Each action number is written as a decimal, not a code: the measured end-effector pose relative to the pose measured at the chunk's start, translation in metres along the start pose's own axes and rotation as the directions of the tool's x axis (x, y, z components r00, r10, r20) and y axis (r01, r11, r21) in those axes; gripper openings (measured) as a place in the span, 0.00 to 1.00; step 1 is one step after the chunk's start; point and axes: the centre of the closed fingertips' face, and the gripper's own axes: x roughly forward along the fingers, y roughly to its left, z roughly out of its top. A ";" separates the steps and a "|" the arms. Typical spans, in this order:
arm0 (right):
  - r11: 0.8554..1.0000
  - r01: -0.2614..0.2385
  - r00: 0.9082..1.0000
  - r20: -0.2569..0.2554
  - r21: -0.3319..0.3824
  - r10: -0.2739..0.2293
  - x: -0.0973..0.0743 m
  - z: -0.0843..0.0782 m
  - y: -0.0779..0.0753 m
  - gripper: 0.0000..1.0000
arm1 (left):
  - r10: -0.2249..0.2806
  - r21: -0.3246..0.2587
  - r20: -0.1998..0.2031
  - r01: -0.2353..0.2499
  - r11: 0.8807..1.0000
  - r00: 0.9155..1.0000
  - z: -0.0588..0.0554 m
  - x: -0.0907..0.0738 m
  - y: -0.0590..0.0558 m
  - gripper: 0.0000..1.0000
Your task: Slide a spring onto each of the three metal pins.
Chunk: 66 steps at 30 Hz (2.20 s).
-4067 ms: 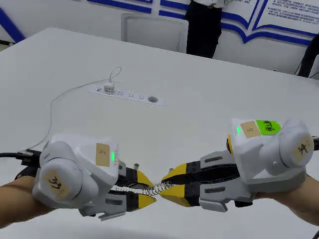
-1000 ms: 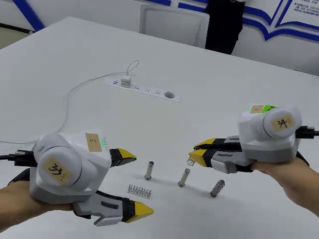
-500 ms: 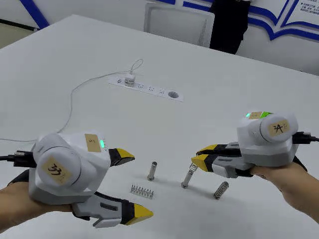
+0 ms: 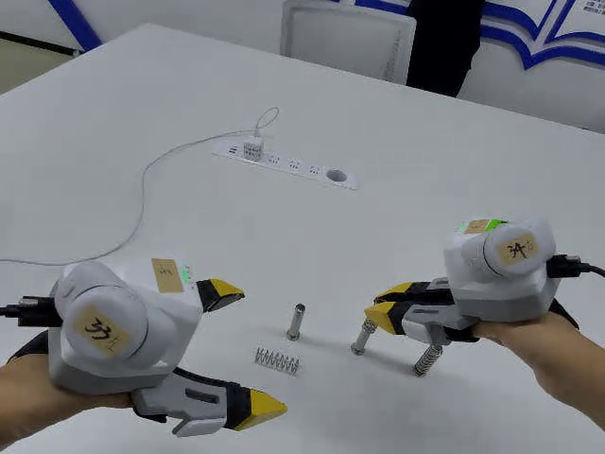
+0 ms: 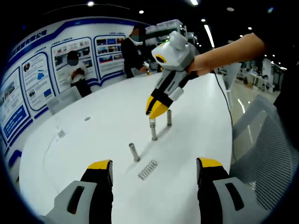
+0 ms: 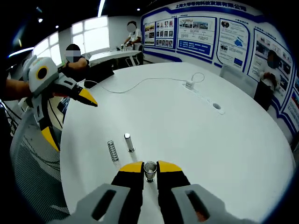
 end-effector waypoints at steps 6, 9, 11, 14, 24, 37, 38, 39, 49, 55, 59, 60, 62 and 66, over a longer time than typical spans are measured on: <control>1.000 -0.003 1.000 -0.011 0.006 0.003 0.005 -0.005 0.001 0.11 | 0.028 -0.043 0.036 -0.027 0.999 0.999 0.006 -0.004 0.010 0.77; 1.000 -0.004 1.000 -0.022 0.000 0.004 0.008 -0.008 0.001 0.11 | 0.049 -0.024 0.037 -0.048 0.999 0.998 0.006 -0.004 0.015 0.77; 1.000 -0.006 1.000 -0.024 -0.002 0.005 0.009 -0.010 0.002 0.11 | 0.056 -0.014 0.047 -0.055 0.998 0.997 0.007 -0.005 0.016 0.76; 1.000 -0.007 0.999 -0.032 -0.011 0.006 0.012 -0.012 0.002 0.11 | 0.060 -0.005 0.059 -0.060 0.998 0.996 0.009 -0.006 0.017 0.76; 1.000 -0.010 0.998 -0.060 -0.028 0.008 0.021 -0.019 0.001 0.11 | 0.053 0.004 0.034 -0.053 0.999 0.998 0.002 -0.005 0.016 0.76; 0.999 -0.017 0.996 -0.085 -0.028 0.014 0.028 -0.028 0.003 0.11 | 0.051 0.027 -0.027 -0.051 0.998 0.998 -0.011 -0.006 0.015 0.74; 0.999 -0.018 0.996 -0.086 -0.032 0.015 0.028 -0.029 0.003 0.11 | 0.052 0.028 -0.028 -0.052 0.998 0.998 -0.011 -0.006 0.015 0.74; 0.999 -0.020 0.996 -0.092 -0.040 0.016 0.029 -0.030 0.004 0.11 | 0.055 0.029 -0.029 -0.054 0.998 0.998 -0.011 -0.006 0.015 0.74; 0.999 -0.029 0.996 -0.091 -0.038 0.025 0.030 -0.029 0.005 0.11 | 0.068 0.015 -0.015 -0.068 0.998 0.998 -0.010 -0.010 0.016 0.70; 0.999 -0.022 0.996 -0.084 -0.048 0.018 0.026 -0.027 0.003 0.16 | 0.065 0.018 -0.009 -0.065 0.998 0.998 -0.007 -0.008 0.015 0.71; 0.998 -0.013 0.996 -0.084 -0.067 0.007 0.020 -0.025 0.003 0.16 | 0.064 0.021 0.001 -0.064 0.998 0.998 -0.002 -0.007 0.015 0.71; 0.998 -0.009 0.997 -0.081 -0.069 0.003 0.018 -0.024 0.002 0.16 | 0.061 0.022 0.002 -0.061 0.998 0.998 -0.001 -0.007 0.014 0.72; 0.997 0.002 0.998 -0.069 -0.076 -0.008 0.013 -0.019 0.001 0.17 | 0.047 0.020 0.000 -0.047 0.999 0.999 0.000 -0.007 0.012 0.75; 0.996 0.014 0.999 -0.044 -0.093 -0.018 0.005 -0.006 0.002 0.17 | 0.053 0.031 0.011 -0.054 0.998 0.999 0.003 -0.009 0.013 0.77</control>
